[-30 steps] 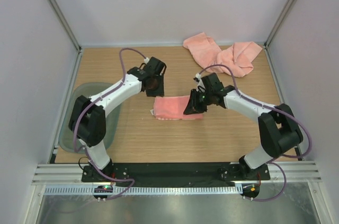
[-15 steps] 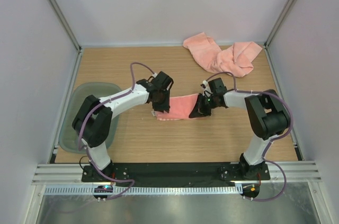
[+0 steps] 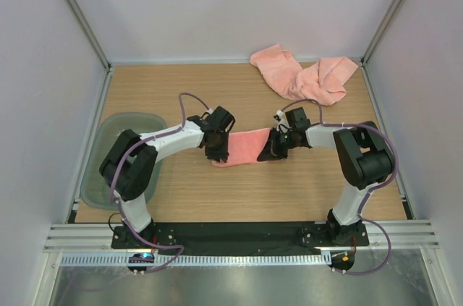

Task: Roll the towels
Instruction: Fold the towel

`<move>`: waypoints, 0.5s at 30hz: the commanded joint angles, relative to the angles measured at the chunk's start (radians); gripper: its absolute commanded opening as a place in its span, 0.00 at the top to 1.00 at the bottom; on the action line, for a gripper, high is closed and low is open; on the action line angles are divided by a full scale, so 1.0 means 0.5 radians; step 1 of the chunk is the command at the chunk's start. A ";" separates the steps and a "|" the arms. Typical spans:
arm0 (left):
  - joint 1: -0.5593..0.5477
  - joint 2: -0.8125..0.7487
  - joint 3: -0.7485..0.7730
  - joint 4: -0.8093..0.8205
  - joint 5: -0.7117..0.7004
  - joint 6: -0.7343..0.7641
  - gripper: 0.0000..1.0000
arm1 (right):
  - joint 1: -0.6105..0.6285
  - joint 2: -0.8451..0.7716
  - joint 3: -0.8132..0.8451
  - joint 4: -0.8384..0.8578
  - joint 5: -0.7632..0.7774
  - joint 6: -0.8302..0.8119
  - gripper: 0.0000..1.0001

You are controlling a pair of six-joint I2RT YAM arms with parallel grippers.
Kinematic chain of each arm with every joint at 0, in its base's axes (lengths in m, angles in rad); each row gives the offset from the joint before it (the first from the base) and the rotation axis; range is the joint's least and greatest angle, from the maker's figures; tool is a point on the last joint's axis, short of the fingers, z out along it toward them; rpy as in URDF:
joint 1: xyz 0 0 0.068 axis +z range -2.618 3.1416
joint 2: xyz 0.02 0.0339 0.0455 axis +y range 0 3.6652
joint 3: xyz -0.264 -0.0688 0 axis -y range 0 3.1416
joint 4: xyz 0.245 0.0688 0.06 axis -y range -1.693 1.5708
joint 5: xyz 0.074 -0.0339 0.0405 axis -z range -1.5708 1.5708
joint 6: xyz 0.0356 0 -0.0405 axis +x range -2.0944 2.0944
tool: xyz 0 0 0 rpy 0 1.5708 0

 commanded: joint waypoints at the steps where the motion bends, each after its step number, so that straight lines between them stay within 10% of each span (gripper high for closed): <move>1: 0.019 0.030 -0.064 0.031 -0.144 0.046 0.72 | -0.005 0.044 -0.017 0.008 0.067 -0.047 0.93; 15: 0.194 0.061 -0.082 0.025 -0.196 0.141 0.73 | -0.011 -0.008 0.017 -0.188 0.104 -0.093 0.90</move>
